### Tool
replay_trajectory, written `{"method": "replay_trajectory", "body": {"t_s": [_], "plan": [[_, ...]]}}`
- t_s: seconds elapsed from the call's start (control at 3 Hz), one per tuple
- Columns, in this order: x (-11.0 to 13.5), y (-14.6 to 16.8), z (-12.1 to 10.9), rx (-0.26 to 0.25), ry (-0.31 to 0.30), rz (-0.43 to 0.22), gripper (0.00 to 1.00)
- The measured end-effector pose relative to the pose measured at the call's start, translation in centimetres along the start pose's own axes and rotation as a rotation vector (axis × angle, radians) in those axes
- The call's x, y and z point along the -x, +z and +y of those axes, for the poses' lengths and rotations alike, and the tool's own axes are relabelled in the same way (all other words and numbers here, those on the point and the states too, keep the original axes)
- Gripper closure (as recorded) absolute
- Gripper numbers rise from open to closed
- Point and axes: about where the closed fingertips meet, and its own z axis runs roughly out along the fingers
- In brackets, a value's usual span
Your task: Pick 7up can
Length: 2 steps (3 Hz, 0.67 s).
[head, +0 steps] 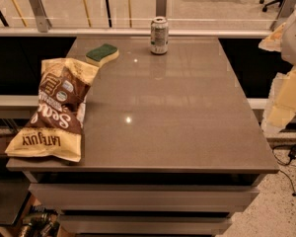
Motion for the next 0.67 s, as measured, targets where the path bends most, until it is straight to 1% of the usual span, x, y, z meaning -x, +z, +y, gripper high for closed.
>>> {"method": "replay_trajectory", "body": {"t_s": [0.33, 0.67], "plan": [[0.0, 0.0, 0.0, 0.0, 0.0, 0.0, 0.0], [-0.12, -0.01, -0.73, -0.031, 0.036, -0.032, 0.0]]}}
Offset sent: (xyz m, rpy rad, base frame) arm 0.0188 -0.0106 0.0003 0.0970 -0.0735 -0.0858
